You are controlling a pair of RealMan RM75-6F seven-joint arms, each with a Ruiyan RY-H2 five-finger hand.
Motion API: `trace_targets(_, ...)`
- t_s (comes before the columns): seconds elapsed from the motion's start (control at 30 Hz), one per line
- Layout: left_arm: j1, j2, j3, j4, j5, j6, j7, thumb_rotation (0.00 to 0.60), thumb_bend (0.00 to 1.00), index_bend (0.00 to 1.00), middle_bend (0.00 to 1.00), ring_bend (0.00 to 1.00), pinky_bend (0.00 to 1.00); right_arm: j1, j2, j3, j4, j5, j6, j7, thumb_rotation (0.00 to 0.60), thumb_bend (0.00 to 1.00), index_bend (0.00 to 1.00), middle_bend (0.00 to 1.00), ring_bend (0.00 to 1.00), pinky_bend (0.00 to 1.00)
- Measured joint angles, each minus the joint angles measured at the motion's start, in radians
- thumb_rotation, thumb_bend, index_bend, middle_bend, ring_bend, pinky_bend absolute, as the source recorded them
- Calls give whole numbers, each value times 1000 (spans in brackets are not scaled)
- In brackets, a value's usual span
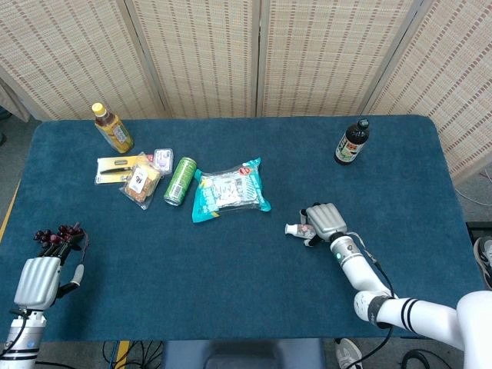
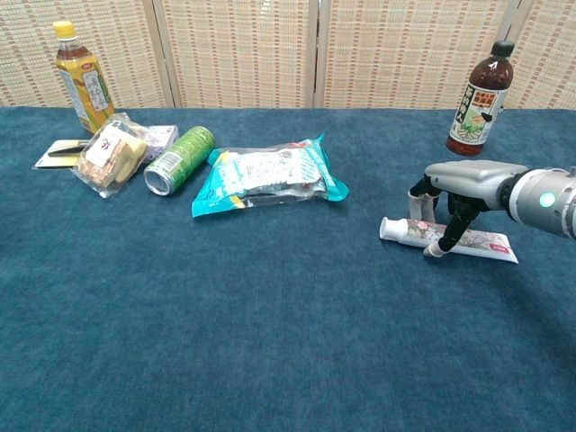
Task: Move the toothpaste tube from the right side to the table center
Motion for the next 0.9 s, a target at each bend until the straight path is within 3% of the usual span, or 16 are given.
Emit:
trace_targets(0.07,0,-1,0,1,0,0,-2,600,394,189,357,335,389,4,-3,-2,1,5,-1,-2,600,223,491,506,289,343)
trace_targets(0.23,5,-3,-1,7,-2,3,-8,600,394,189,357,335,388,11,-10,-7,6,9,0,-3,600,373,545,544,334,347)
trace_targets(0.4,10,-1,1,9,-2,6,-16,600,393,189,357,335,388,17,-15,-11,9,0,1,-5,600,633,619,601,410,400)
trace_targets(0.6,3,19,5,1,14,-4,-20,600,392,189,357,335,389,35,-7,-9,-4,-17,-7,-4,600,862,719,672,533,504)
trace_targets(0.9,-43,67,-2,-19,57,-41,-26,600,392,189,357,335,387,72,59,7,-69,2,-79,17,600,999,797,725,612,570)
